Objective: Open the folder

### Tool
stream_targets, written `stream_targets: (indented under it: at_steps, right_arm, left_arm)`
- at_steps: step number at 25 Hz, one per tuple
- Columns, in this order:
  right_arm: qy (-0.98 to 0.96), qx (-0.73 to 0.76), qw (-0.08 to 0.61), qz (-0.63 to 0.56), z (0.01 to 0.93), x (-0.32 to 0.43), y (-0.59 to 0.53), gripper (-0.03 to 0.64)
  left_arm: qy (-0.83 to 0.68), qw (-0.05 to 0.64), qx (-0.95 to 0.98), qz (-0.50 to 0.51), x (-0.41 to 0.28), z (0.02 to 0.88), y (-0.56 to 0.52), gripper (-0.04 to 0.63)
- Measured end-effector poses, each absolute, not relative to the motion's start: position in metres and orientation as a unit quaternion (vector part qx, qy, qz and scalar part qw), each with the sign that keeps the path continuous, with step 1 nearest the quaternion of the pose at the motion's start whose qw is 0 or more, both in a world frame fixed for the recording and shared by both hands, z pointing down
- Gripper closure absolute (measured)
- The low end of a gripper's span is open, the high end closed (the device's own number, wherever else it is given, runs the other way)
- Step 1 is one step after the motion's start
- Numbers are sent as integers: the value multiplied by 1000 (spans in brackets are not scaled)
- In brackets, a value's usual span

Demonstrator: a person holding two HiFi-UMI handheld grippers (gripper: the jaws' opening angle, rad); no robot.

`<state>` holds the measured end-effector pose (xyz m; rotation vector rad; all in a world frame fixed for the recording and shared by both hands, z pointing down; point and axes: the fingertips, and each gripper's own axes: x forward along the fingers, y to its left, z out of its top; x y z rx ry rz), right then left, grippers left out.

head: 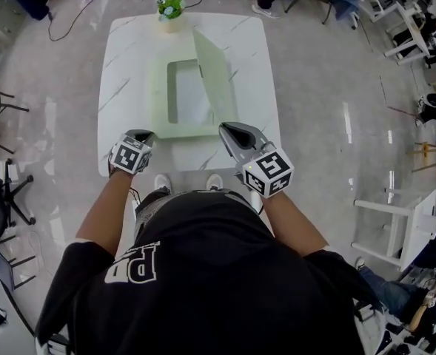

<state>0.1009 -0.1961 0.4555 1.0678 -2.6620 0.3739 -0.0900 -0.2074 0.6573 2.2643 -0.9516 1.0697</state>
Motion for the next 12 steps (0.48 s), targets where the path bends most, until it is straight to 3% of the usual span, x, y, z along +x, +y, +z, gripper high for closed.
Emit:
stream_targets:
  at_steps: [12]
  right_arm:
    - [-883, 439, 91, 140, 445, 169, -194, 612]
  left_arm:
    - [-346, 232, 821, 389, -90, 657, -205, 541]
